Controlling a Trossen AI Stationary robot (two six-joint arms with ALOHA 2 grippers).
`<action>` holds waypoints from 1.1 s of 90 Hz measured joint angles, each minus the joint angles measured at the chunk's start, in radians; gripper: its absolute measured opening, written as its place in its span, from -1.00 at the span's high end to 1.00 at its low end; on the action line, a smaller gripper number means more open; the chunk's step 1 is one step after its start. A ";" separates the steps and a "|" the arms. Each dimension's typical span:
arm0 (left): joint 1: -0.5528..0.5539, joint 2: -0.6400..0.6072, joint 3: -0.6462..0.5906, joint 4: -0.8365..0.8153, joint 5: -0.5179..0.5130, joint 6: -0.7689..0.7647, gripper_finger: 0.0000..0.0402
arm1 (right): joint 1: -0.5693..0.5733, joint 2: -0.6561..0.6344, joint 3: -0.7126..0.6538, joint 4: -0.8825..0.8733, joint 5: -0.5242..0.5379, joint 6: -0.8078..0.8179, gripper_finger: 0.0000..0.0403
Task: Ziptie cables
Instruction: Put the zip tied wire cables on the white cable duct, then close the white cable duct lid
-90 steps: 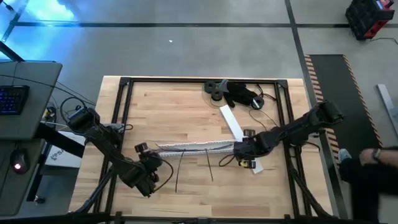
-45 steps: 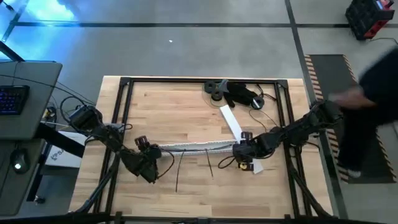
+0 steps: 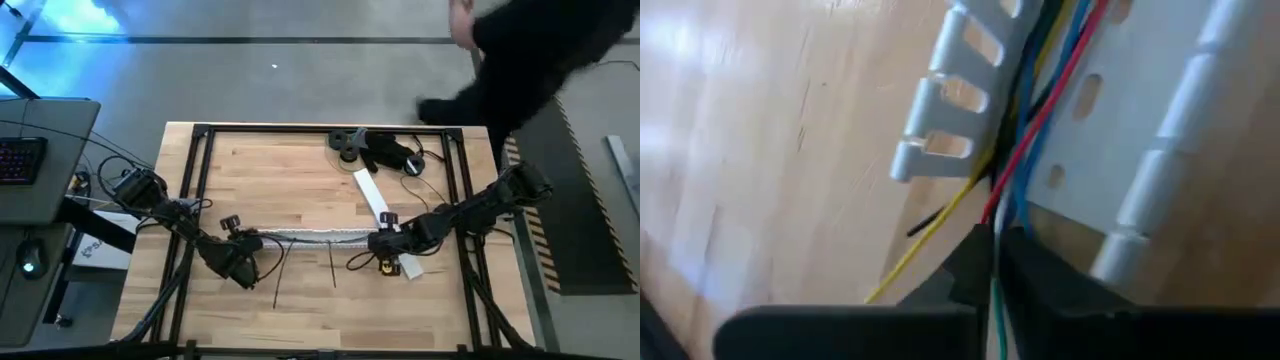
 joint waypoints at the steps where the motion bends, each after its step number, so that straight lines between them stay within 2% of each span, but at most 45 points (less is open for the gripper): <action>1: 0.000 0.000 0.000 0.001 -0.001 0.000 0.94 | 0.000 0.000 0.000 0.004 0.000 -0.001 0.72; 15: -0.005 0.000 0.000 0.005 0.000 -0.012 0.96 | 0.000 0.000 0.000 0.021 0.000 -0.014 0.94; 27: -0.007 -0.001 0.005 -0.017 0.040 -0.029 0.90 | 0.000 0.000 0.000 0.027 0.000 -0.007 0.97; 41: -0.019 -0.001 0.067 -0.142 0.116 -0.076 0.66 | 0.000 -0.005 0.000 0.073 -0.009 0.001 0.77; 54: -0.038 -0.001 0.146 -0.278 0.118 -0.112 0.46 | -0.002 -0.032 0.038 0.030 -0.008 -0.013 0.47; 70: -0.078 -0.001 0.216 -0.486 0.106 -0.352 0.39 | -0.001 -0.117 0.069 -0.158 0.008 0.116 0.28; 80: -0.116 -0.001 0.230 -0.489 0.060 -0.491 0.39 | 0.048 -0.190 0.012 -0.206 0.086 0.252 0.27; 87: -0.144 -0.001 0.230 -0.446 0.018 -0.561 0.39 | 0.109 -0.237 -0.065 -0.133 0.114 0.362 0.27; 99: -0.190 -0.001 0.230 -0.337 -0.118 -0.605 0.39 | 0.202 -0.268 -0.224 0.133 0.169 0.476 0.26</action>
